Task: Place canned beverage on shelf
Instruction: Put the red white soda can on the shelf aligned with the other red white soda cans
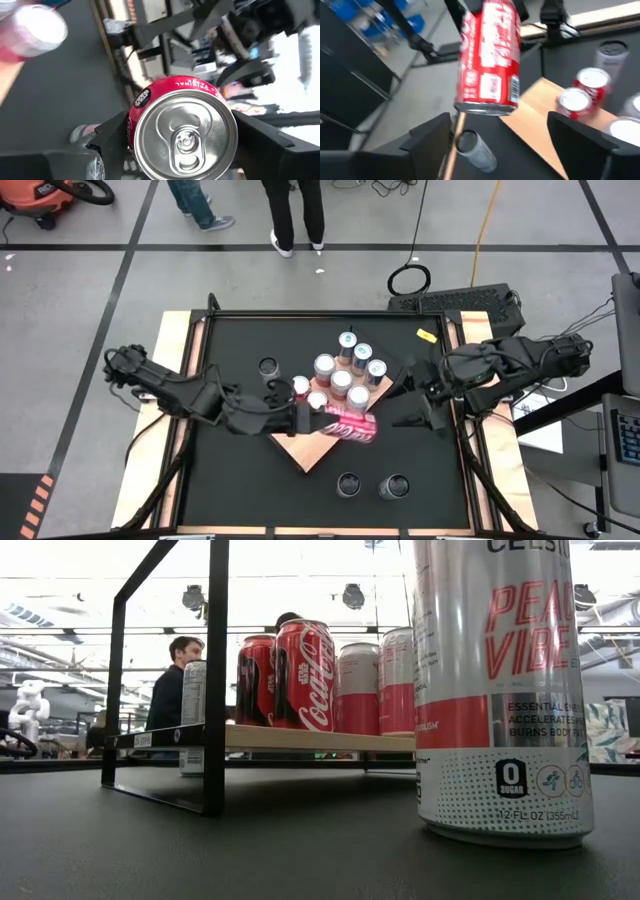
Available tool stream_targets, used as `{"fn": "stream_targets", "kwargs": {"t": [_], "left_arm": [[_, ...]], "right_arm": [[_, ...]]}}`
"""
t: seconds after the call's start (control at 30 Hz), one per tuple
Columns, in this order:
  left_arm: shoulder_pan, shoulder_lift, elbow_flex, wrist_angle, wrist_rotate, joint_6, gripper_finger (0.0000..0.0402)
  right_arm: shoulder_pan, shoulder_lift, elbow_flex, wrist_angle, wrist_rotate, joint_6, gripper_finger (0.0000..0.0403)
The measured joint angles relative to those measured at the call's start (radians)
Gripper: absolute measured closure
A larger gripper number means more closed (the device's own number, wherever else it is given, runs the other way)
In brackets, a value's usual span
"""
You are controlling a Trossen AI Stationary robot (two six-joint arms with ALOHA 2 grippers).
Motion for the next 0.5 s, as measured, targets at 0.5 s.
{"fn": "stream_targets", "kwargs": {"t": [0.5], "left_arm": [[0.089,0.066,0.000,0.162,-0.056,-0.002,0.0117]], "right_arm": [[0.010,0.073,0.166,-0.216,0.102,-0.117,0.0065]]}}
